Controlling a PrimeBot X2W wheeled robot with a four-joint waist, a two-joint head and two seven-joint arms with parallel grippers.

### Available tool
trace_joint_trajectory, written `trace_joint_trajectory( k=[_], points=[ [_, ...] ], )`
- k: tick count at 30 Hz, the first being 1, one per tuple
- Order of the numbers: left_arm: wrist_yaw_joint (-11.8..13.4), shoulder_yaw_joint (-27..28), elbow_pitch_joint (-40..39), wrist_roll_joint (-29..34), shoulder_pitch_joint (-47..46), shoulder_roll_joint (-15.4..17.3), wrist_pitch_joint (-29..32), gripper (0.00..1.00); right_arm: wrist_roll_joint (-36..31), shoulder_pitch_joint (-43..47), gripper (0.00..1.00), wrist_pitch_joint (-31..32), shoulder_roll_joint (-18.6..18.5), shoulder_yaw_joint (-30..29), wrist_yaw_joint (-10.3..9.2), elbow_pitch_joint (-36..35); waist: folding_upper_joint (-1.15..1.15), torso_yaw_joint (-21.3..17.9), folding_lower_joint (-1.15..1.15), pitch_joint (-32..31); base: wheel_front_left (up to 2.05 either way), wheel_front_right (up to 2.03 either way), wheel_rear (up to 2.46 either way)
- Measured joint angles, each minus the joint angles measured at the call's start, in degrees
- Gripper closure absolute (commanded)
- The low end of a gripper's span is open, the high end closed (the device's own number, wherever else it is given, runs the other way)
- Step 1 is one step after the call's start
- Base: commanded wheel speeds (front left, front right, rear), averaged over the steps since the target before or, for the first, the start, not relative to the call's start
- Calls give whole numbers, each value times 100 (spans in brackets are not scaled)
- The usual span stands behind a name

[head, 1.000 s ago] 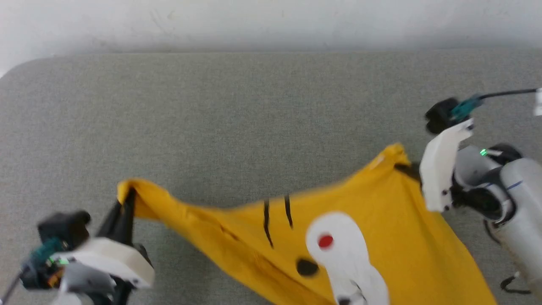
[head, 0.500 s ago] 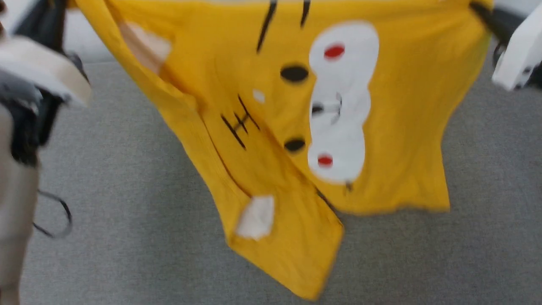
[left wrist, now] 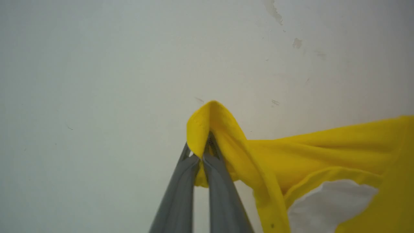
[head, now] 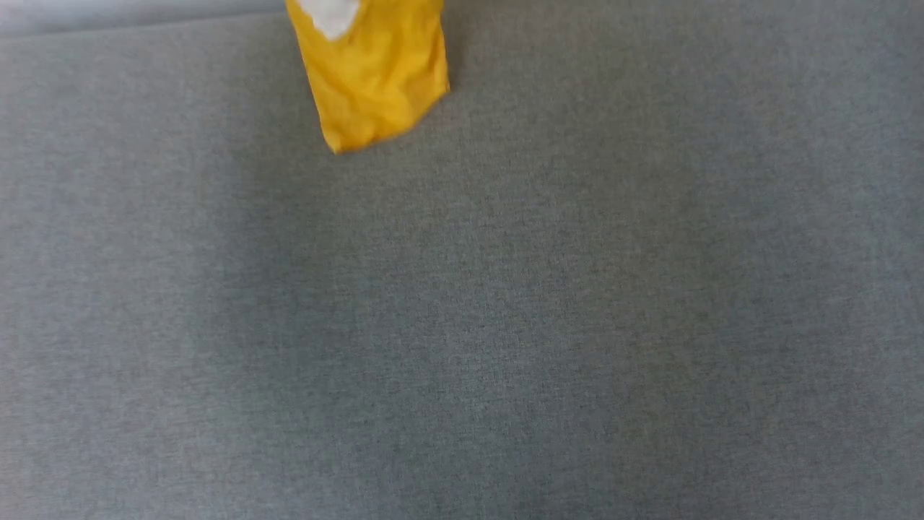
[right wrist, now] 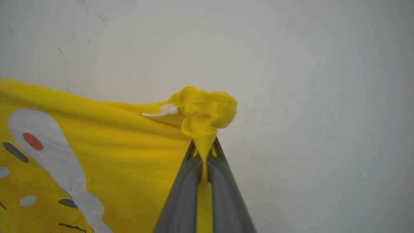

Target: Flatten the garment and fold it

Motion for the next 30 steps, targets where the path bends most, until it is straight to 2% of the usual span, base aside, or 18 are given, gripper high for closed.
trace_joint_trajectory(
  k=[8, 16, 20, 24, 27, 30],
  points=[
    [-87, -75, 767, -118, -112, -282, -267, 100, 27, -127, 100, -381, 182, 382, -1, 923, 0, 13, -1, 518, 0, 0, 0],
    [-146, -47, 1477, -502, 681, -628, -592, 100, 441, 183, 100, -498, 397, 1102, -7, 1621, 0, 143, -1, 746, 0, 0, 0],
    [-149, -43, 1547, -656, 1422, -827, -688, 100, 854, 820, 100, -645, 352, 1504, -8, 1519, 0, 194, -2, 584, 0, 0, 0],
    [-124, 25, 1377, -914, 2525, -915, -704, 100, 1238, 1694, 100, -773, 157, 1879, -9, 1148, 0, 235, -3, 276, 0, 0, 0],
    [57, 54, 948, -991, 3570, -901, -697, 100, 1455, 2432, 100, -839, -68, 2091, -9, 777, 0, 256, -3, 4, 0, 0, 0],
    [256, 44, 162, -1100, 4695, -898, -457, 100, 1593, 3174, 100, -864, -334, 2146, -9, 347, 0, 278, -4, -284, 0, 0, 0]
  ],
)
